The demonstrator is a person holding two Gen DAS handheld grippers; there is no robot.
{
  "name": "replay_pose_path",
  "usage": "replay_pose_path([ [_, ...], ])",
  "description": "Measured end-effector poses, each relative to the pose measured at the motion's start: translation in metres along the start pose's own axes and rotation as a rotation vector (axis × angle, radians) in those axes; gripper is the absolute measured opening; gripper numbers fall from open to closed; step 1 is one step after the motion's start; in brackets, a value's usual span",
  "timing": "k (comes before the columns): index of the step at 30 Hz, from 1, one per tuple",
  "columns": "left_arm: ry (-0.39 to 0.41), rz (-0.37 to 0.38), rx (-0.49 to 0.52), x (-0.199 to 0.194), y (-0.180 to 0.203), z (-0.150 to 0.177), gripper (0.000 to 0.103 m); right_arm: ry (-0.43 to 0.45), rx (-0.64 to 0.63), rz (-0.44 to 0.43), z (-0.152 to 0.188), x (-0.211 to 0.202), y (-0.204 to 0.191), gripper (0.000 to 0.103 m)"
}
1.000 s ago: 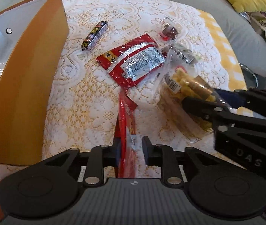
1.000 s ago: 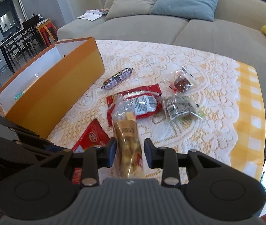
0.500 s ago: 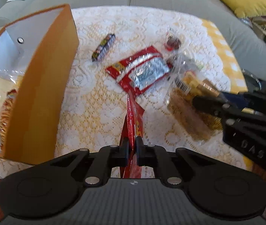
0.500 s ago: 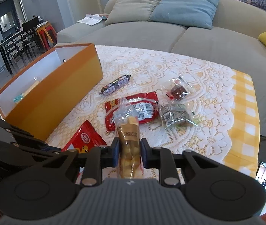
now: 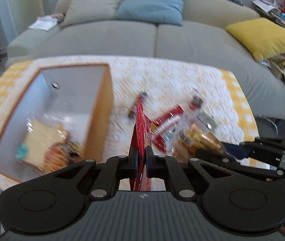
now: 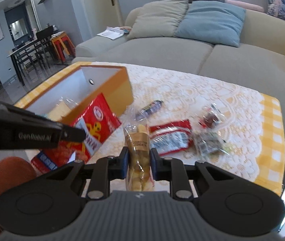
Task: Organize snacks
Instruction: 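Carry the sausage pack over the box with the left tool while the right tool carries the pastry bag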
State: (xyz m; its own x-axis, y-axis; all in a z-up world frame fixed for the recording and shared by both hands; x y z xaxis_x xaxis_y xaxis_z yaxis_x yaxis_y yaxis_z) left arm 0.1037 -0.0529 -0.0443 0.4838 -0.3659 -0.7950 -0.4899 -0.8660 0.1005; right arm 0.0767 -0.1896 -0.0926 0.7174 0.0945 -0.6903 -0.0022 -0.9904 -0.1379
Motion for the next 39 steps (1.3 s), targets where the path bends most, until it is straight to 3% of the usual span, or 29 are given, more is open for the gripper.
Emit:
replay_pose_path([
  [10,0.101,-0.091,-0.038,-0.023,-0.073,-0.051,0.007,0.037,-0.053,-0.123,-0.066,0.017,-0.053,0.02],
  [19,0.106,-0.127,-0.066,-0.006,-0.123,-0.079,0.007,0.034,0.028,-0.239,-0.127,0.059,-0.089,0.02],
  [31,-0.025,-0.09,-0.179,0.065,-0.17,-0.075,0.007,-0.151,0.243,-0.159,-0.139,0.155,-0.101,0.02],
  [39,-0.073,-0.059,-0.242,0.087,-0.184,-0.07,0.007,-0.23,0.247,-0.094,-0.133,0.195,-0.105,0.02],
])
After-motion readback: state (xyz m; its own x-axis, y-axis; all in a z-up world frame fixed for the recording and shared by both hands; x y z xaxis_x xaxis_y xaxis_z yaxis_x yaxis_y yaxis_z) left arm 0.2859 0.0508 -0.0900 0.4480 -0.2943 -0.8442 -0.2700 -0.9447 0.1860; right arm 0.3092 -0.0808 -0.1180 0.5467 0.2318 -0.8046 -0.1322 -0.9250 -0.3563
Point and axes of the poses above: each gripper's, at about its wrist camera, not at the fingertips, and x roughly the way its jaws point, y to its right, z to its underside, the point moved 3 cm from there along x, roughly the way its jaws point, and after that the axes turned 6 degrees about z, right-handed, at the moved point
